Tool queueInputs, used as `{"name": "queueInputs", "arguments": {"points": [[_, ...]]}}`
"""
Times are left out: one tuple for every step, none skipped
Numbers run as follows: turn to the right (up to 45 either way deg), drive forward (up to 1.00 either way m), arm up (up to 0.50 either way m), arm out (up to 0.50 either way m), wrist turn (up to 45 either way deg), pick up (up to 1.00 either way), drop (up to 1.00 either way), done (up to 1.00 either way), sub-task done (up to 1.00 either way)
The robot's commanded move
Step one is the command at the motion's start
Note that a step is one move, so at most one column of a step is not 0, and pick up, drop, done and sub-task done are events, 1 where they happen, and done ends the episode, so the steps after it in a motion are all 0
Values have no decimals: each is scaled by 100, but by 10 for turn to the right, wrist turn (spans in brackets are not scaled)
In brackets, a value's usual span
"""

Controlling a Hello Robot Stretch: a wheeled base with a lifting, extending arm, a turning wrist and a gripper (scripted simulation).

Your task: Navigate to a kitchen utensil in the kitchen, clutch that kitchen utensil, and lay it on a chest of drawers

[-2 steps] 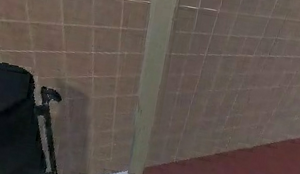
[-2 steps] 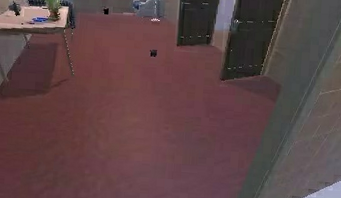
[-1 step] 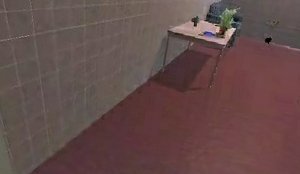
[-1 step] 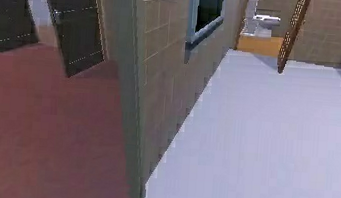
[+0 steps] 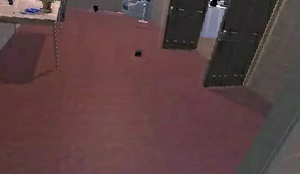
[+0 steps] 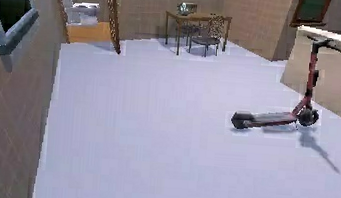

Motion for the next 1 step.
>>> {"name": "queueInputs", "arguments": {"points": [[0,100,0,0,0,0,0,0,0]]}}
